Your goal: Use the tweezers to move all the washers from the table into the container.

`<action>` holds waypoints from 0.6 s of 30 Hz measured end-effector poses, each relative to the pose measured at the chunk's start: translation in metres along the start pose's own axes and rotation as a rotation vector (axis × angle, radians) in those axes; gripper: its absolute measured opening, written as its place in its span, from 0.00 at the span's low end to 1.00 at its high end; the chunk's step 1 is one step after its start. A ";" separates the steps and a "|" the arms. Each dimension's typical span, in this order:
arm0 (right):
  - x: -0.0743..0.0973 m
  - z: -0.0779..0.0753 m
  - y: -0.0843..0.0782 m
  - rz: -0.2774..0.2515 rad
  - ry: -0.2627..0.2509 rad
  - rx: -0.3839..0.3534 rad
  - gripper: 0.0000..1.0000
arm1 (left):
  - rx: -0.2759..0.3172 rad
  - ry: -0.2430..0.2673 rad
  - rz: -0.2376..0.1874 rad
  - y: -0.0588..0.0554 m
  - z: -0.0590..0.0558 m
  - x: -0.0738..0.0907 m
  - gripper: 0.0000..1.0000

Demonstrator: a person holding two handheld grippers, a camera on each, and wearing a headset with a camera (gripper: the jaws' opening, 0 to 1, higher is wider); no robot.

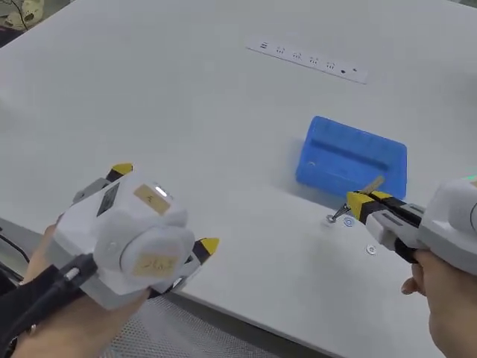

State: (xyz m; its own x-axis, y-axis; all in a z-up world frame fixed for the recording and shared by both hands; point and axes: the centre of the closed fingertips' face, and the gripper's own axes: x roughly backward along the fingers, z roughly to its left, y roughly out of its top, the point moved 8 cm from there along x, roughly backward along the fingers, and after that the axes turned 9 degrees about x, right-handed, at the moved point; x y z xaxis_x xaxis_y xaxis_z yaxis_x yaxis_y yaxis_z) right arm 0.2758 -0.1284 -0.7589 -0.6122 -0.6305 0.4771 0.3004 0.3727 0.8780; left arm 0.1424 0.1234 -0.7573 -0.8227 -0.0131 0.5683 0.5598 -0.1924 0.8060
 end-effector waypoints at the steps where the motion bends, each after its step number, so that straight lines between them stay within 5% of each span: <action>1: 0.001 -0.001 0.002 -0.005 0.000 -0.002 0.00 | 0.000 0.000 -0.001 0.000 0.000 0.000 0.88; 18: 0.004 -0.010 0.034 -0.072 -0.012 0.027 0.00 | 0.002 0.001 -0.002 0.000 0.000 0.000 0.88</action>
State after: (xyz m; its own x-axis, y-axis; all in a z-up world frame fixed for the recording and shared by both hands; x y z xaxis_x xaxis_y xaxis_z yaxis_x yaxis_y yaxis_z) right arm 0.2906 -0.1251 -0.7270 -0.6404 -0.6480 0.4123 0.2357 0.3451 0.9085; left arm 0.1420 0.1231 -0.7572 -0.8241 -0.0140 0.5663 0.5582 -0.1903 0.8076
